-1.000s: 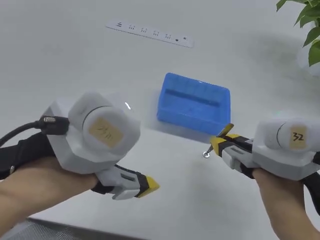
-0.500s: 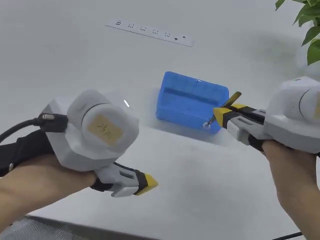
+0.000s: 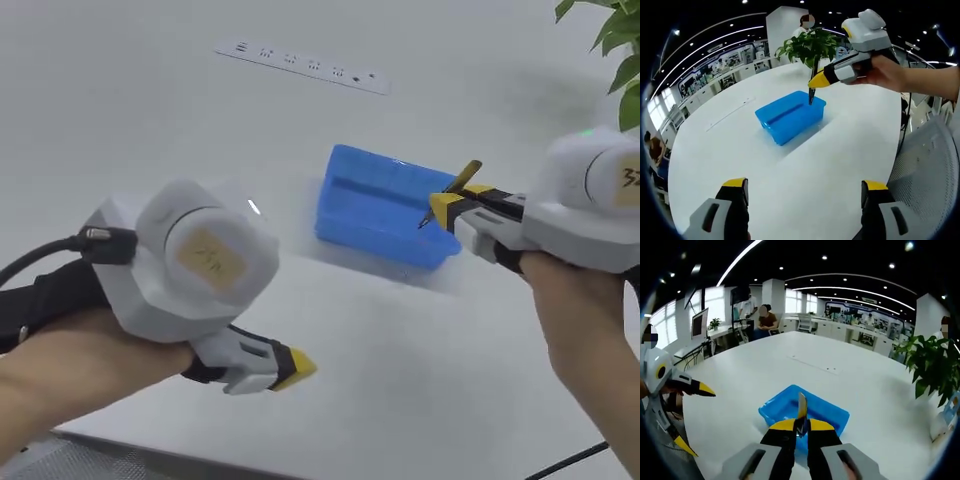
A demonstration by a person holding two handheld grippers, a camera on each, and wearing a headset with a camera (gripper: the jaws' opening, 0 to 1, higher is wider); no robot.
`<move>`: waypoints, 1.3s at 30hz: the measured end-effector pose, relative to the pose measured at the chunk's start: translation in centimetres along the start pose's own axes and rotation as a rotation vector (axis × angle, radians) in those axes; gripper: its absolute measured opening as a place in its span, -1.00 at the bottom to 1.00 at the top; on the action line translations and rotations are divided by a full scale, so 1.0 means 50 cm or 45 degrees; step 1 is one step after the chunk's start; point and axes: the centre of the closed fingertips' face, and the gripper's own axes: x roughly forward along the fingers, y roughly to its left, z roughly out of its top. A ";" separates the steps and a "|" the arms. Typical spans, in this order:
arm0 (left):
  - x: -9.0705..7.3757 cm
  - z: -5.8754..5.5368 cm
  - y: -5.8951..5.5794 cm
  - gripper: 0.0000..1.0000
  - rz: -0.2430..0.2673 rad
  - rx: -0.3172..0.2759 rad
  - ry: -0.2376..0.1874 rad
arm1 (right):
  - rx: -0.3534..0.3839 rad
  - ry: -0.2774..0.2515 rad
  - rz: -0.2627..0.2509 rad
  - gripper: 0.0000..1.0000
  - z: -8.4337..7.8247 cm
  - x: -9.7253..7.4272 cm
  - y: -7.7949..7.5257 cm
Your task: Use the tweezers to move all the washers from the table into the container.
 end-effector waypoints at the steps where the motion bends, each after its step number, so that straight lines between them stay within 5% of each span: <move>1: 0.000 -0.001 0.000 0.92 0.002 0.000 0.001 | 0.004 -0.002 0.001 -0.92 0.000 -0.001 0.001; 17: 0.002 -0.003 0.000 0.92 -0.003 -0.004 0.007 | 0.059 0.032 0.040 -0.92 -0.045 -0.026 0.032; 25: 0.002 -0.006 0.000 0.91 -0.001 0.000 0.012 | 0.084 0.088 0.058 -0.92 -0.088 -0.010 0.035; 39: 0.003 -0.010 0.002 0.91 0.001 -0.004 0.018 | 0.058 0.134 0.084 -0.91 -0.115 0.014 0.045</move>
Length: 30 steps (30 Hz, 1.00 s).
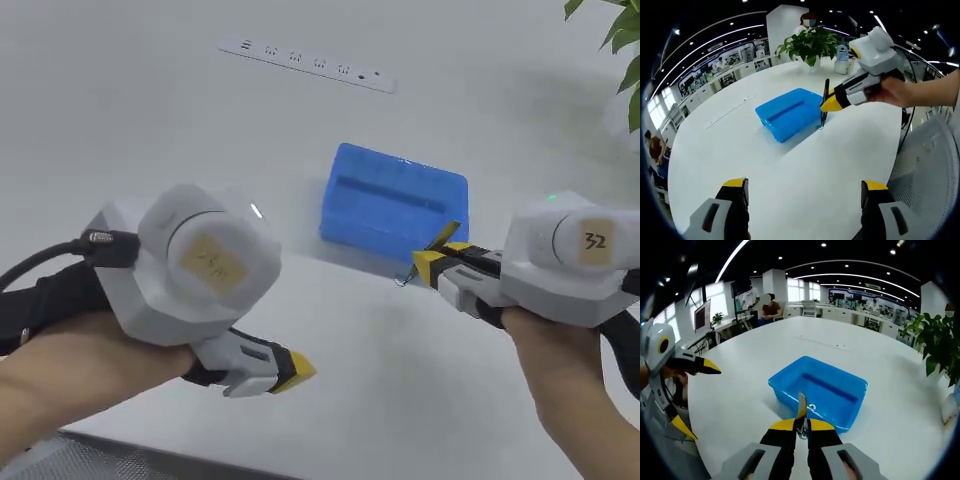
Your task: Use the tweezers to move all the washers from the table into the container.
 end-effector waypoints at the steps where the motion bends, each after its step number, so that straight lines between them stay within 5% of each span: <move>1: 0.000 0.000 0.000 0.91 0.001 -0.001 0.000 | 0.000 0.001 0.001 -0.91 -0.001 0.002 0.000; 14: -0.001 -0.003 0.002 0.91 0.003 -0.002 0.003 | -0.017 0.024 0.000 -0.91 -0.014 0.014 0.003; 30: -0.001 -0.001 -0.002 0.90 0.001 0.012 0.004 | -0.163 0.023 -0.023 -0.94 -0.011 0.015 0.015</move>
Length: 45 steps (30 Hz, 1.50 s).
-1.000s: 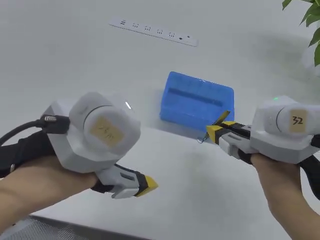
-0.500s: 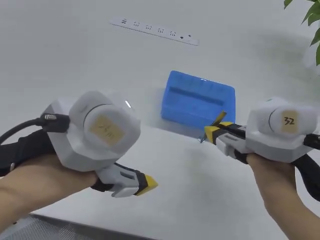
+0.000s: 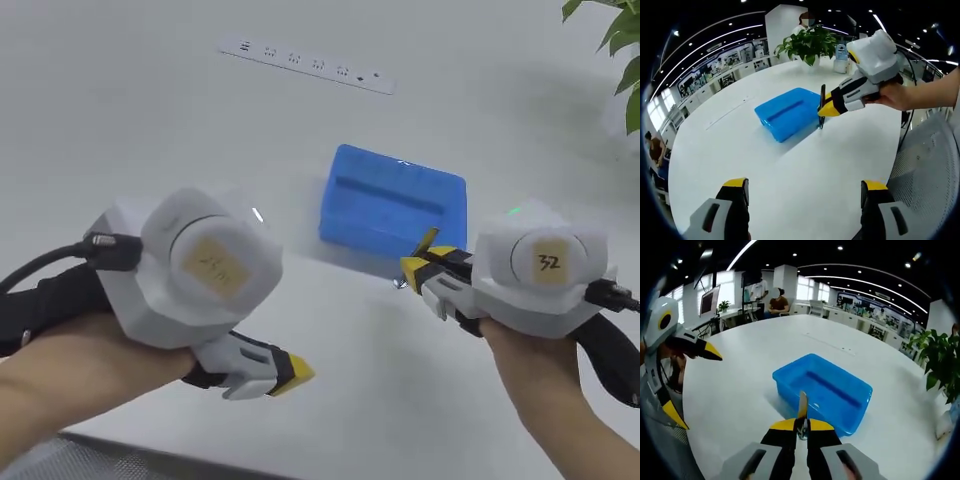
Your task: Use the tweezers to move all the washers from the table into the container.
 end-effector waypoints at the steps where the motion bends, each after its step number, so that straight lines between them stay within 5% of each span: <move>1: 0.000 0.000 0.001 0.90 0.001 0.000 0.001 | 0.008 0.004 0.002 -0.94 0.000 -0.001 -0.001; 9: -0.003 0.003 0.005 0.91 0.005 -0.001 -0.006 | 0.085 -0.028 0.044 -0.94 0.028 -0.025 0.001; 21: -0.002 0.006 0.000 0.91 -0.002 0.007 -0.007 | 0.082 -0.072 0.082 -0.94 0.076 -0.054 -0.003; 38: -0.003 0.006 0.001 0.92 -0.001 -0.008 -0.018 | 0.113 -0.156 0.043 -0.93 0.134 -0.045 -0.047; 45: -0.004 0.007 -0.001 0.92 -0.005 -0.010 -0.024 | 0.148 -0.135 0.014 -0.93 0.117 -0.019 -0.073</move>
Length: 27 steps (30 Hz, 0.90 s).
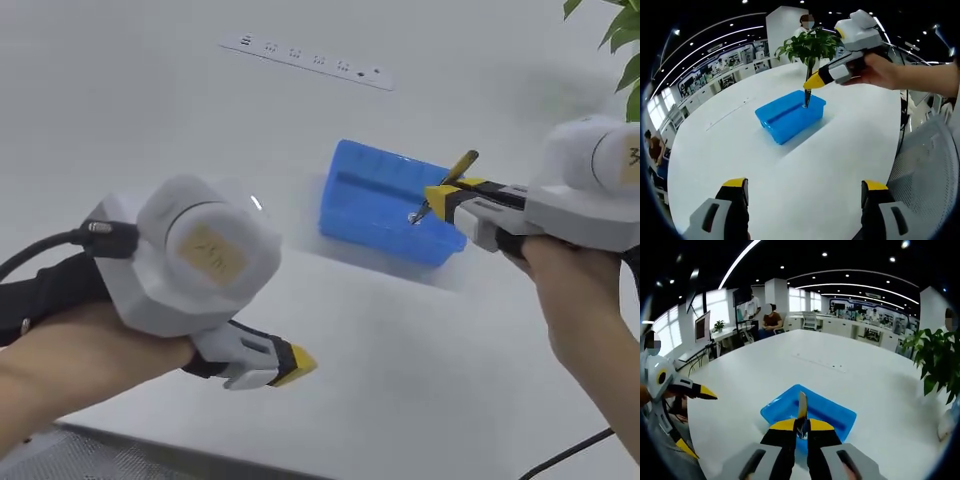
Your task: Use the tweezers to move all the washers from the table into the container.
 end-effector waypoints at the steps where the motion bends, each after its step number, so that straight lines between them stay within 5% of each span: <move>1: 0.000 0.000 0.000 0.92 0.000 0.000 0.000 | 0.010 0.006 -0.005 -0.93 -0.005 0.004 -0.004; 17: 0.001 -0.007 0.007 0.91 0.005 0.000 0.020 | 0.032 0.092 -0.011 -0.93 -0.062 0.057 -0.006; 27: -0.005 0.012 0.003 0.87 -0.024 -0.014 -0.027 | 0.040 0.104 -0.013 -0.93 -0.074 0.063 -0.007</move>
